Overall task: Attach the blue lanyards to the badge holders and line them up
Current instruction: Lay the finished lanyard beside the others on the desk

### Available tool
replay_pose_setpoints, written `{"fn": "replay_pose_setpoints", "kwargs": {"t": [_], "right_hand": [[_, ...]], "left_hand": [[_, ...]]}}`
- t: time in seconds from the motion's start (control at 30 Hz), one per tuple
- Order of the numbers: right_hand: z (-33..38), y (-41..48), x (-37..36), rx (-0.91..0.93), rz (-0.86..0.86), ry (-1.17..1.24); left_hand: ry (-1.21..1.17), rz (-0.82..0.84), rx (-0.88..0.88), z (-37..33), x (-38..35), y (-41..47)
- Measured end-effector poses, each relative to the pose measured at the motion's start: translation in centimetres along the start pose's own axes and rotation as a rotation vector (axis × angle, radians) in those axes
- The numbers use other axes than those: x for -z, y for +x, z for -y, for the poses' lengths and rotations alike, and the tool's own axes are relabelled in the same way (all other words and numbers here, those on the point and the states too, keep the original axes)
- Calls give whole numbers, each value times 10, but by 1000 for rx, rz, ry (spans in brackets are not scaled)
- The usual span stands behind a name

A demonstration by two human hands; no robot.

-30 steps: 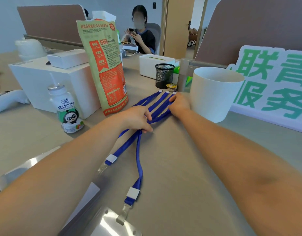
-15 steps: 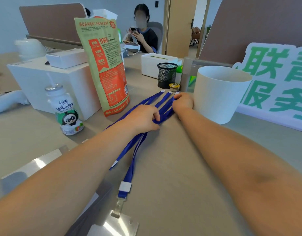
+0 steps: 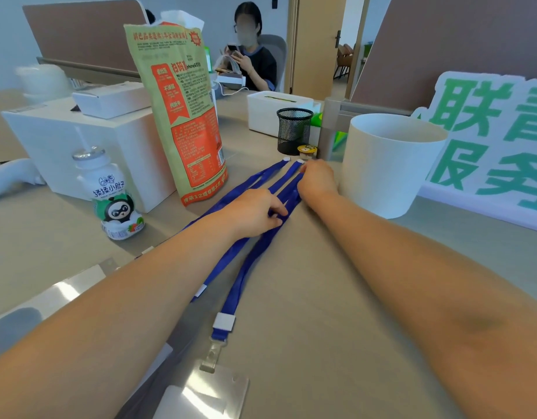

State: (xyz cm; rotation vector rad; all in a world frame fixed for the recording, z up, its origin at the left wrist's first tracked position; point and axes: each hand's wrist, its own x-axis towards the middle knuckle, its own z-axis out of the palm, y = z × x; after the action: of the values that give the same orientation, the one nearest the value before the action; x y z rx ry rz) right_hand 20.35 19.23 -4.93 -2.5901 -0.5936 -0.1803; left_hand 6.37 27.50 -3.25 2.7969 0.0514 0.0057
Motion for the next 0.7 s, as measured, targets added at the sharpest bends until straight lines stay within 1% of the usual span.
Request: {"fn": "replay_pose_setpoints", "kwargs": {"t": [0.07, 0.2, 0.4, 0.5, 0.63, 0.7], "right_hand": [[1, -7, 3, 75, 5, 18], [0, -27, 11, 239, 163, -72], [3, -61, 18, 397, 248, -82], [4, -73, 15, 394, 249, -107], [1, -81, 14, 327, 215, -171], [-1, -83, 16, 296, 200, -177]], "left_hand": [[2, -22, -14, 1, -1, -3], [-15, -79, -10, 2, -2, -12], [-35, -46, 18, 4, 5, -40], [-59, -9, 34, 4, 7, -60], [-124, 51, 57, 4, 4, -85], [-130, 53, 65, 3, 3, -95]]}}
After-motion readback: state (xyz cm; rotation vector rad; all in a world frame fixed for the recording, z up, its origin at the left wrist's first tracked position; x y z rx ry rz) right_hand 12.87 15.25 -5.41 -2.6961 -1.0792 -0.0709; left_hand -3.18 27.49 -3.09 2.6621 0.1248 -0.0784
